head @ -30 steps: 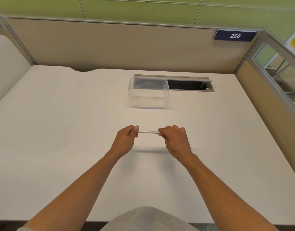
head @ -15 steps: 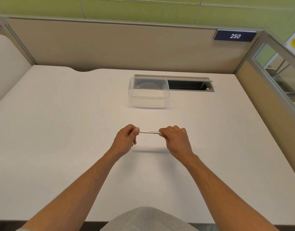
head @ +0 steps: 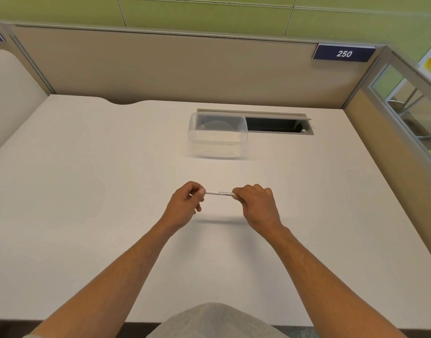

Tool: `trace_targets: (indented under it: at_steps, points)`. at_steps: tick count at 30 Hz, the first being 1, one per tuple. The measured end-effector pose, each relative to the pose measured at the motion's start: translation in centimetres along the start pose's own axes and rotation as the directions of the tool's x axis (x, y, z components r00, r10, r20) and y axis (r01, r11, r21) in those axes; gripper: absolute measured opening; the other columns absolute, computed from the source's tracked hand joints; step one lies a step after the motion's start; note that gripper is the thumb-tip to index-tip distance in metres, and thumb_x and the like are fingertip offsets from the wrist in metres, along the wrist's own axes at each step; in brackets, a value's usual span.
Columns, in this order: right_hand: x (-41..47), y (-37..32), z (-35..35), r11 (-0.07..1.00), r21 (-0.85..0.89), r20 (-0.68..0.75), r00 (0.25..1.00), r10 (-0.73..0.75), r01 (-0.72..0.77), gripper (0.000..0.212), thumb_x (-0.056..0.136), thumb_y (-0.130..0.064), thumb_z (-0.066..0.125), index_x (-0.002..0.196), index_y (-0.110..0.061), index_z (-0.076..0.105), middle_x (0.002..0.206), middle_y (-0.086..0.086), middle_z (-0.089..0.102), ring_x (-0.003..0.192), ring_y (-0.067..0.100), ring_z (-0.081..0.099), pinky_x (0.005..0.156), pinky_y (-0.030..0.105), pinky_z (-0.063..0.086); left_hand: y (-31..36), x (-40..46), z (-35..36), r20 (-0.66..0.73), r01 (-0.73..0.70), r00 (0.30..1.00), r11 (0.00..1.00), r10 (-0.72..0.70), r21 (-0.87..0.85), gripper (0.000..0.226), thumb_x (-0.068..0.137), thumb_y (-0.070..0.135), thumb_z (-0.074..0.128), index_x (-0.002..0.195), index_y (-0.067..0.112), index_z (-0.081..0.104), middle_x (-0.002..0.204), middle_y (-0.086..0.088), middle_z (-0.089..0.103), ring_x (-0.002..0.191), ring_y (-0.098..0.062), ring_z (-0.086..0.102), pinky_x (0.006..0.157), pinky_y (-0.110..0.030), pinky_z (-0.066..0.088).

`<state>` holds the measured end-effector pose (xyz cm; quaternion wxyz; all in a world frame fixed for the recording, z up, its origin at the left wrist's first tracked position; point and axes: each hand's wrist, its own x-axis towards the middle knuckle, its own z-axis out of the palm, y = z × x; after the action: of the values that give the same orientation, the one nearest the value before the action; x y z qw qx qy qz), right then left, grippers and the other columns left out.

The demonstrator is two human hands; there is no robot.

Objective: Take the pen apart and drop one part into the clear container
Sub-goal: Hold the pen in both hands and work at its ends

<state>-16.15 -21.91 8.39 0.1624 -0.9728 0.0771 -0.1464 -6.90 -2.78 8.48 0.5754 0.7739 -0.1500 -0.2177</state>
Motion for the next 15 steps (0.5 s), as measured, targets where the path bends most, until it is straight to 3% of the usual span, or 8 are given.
trace_targets:
  at_steps: [4, 9, 15]
  points:
    - [-0.12, -0.12, -0.05, 1.0, -0.007, 0.013, 1.0, -0.008, 0.008, 0.014, 0.096, -0.021, 0.051, 0.094, -0.021, 0.064, 0.075, -0.002, 0.063, 0.067, 0.021, 0.041, 0.064, 0.033, 0.023, -0.04, -0.04, -0.06, -0.024, -0.019, 1.0, 0.998, 0.02, 0.067, 0.017, 0.097, 0.018, 0.052, 0.082, 0.011, 0.057, 0.067, -0.001, 0.056, 0.058, -0.015, 0.055, 0.061, -0.03, 0.043]
    - [-0.05, -0.43, -0.17, 1.0, 0.003, 0.002, 1.0, -0.01, 0.01, 0.014, 0.096, -0.02, 0.051, 0.094, -0.02, 0.065, 0.075, -0.001, 0.063, 0.067, 0.019, 0.037, 0.064, 0.032, 0.022, 0.08, -0.11, 0.12, -0.093, -0.014, 0.995, 0.99, 0.027, 0.143, 0.039, 0.099, 0.036, 0.048, 0.066, 0.016, 0.051, 0.054, 0.004, 0.045, 0.056, -0.019, 0.042, 0.059, -0.033, 0.036]
    - [-0.08, -0.48, -0.41, 1.0, 0.018, 0.001, 1.0, -0.01, 0.01, 0.014, 0.096, -0.021, 0.052, 0.095, -0.02, 0.065, 0.076, -0.001, 0.063, 0.067, 0.022, 0.042, 0.063, 0.034, 0.025, 0.16, 0.03, 0.01, -0.076, 0.01, 0.997, 0.997, -0.004, 0.077, 0.051, 0.096, 0.049, 0.048, 0.059, 0.015, 0.049, 0.054, -0.004, 0.041, 0.053, -0.021, 0.039, 0.057, -0.032, 0.034]
